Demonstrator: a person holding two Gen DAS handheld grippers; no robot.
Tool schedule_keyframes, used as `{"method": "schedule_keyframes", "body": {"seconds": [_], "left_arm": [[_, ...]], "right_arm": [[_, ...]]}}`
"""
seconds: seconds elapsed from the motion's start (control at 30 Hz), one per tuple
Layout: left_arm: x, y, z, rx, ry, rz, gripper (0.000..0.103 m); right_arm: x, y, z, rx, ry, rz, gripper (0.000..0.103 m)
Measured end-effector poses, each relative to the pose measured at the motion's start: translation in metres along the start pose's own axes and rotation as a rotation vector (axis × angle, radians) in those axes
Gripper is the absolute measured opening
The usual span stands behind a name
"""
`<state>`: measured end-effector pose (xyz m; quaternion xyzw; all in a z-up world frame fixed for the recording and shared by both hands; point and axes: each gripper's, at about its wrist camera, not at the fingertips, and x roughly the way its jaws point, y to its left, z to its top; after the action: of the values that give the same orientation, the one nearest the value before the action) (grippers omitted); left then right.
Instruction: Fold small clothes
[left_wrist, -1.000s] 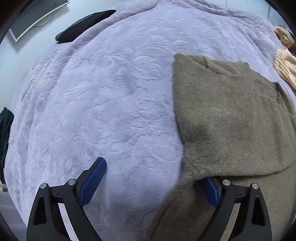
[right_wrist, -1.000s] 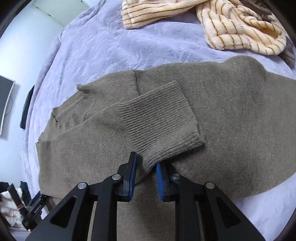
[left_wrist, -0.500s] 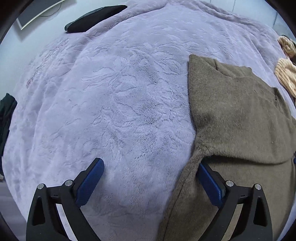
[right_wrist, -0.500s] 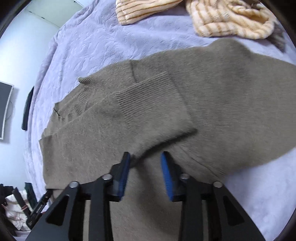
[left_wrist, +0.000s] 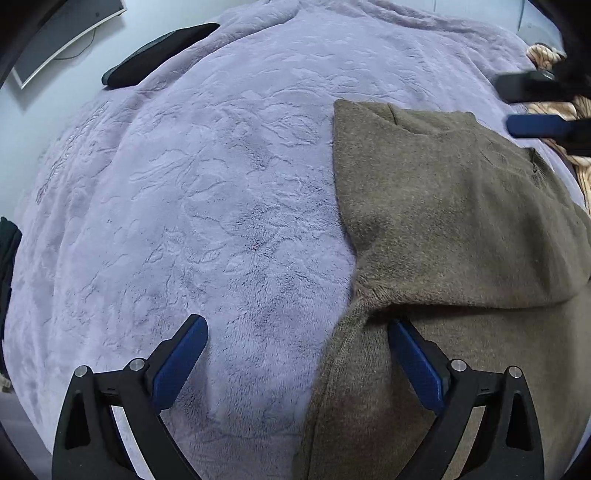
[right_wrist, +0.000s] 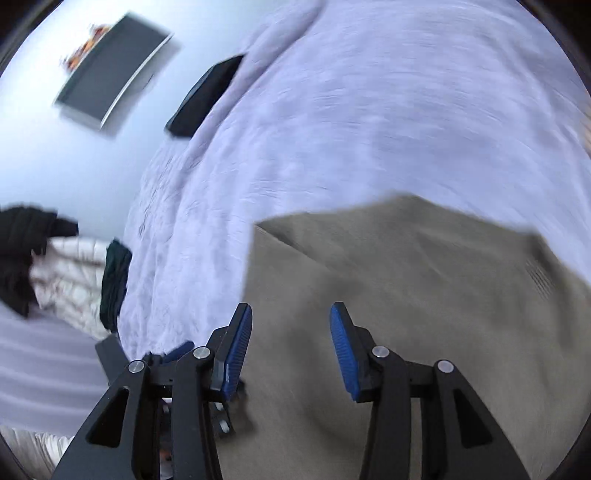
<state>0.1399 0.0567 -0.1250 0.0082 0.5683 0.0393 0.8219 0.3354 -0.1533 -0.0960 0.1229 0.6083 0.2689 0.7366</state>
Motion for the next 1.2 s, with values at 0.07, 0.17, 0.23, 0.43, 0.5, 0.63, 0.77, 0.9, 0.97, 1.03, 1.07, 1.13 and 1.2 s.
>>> {"method": "schedule_keyframes", "body": {"seconds": [0.07, 0.17, 0.23, 0.43, 0.5, 0.63, 0.77, 0.9, 0.97, 1.03, 1.07, 1.13, 1.2], "left_arm": [[0.001, 0.006, -0.001, -0.035, -0.004, 0.0, 0.099], [0.004, 0.012, -0.001, -0.075, -0.009, -0.009, 0.099], [0.006, 0.015, -0.002, -0.101, -0.008, -0.023, 0.099], [0.01, 0.015, 0.003, -0.14, -0.01, -0.051, 0.099], [0.01, 0.015, 0.004, -0.148, -0.013, -0.044, 0.099], [0.007, 0.029, 0.004, -0.219, -0.038, -0.043, 0.099], [0.01, 0.039, 0.0, -0.254, -0.043, -0.028, 0.099], [0.015, 0.044, -0.003, -0.23, -0.014, -0.039, 0.099], [0.008, 0.047, -0.003, -0.214, -0.005, -0.053, 0.099], [-0.001, 0.056, -0.005, -0.218, 0.004, -0.081, 0.099], [-0.007, 0.061, -0.004, -0.22, 0.002, -0.076, 0.099], [-0.018, 0.068, 0.001, -0.225, -0.013, -0.075, 0.099], [-0.024, 0.071, 0.013, -0.231, -0.027, -0.092, 0.099]], "right_arm": [[0.036, 0.02, 0.029, -0.071, 0.061, -0.002, 0.048], [0.082, 0.04, 0.057, -0.175, 0.154, -0.057, 0.048], [0.104, 0.05, 0.064, -0.241, 0.21, -0.104, 0.048], [0.129, 0.053, 0.068, -0.295, 0.332, -0.131, 0.046], [0.13, 0.051, 0.07, -0.274, 0.38, -0.106, 0.012], [0.122, 0.068, 0.067, -0.33, 0.38, -0.099, 0.008], [0.13, 0.078, 0.085, -0.293, 0.322, -0.07, 0.008], [0.153, 0.061, 0.076, -0.258, 0.32, -0.139, 0.008], [0.145, 0.054, 0.073, -0.193, 0.278, -0.117, 0.01], [0.129, 0.052, 0.07, -0.172, 0.25, -0.116, 0.017], [0.117, 0.052, 0.068, -0.171, 0.228, -0.122, 0.018], [0.088, 0.048, 0.059, -0.143, 0.178, -0.117, 0.019], [0.063, 0.039, 0.049, -0.087, 0.132, -0.129, 0.019]]}}
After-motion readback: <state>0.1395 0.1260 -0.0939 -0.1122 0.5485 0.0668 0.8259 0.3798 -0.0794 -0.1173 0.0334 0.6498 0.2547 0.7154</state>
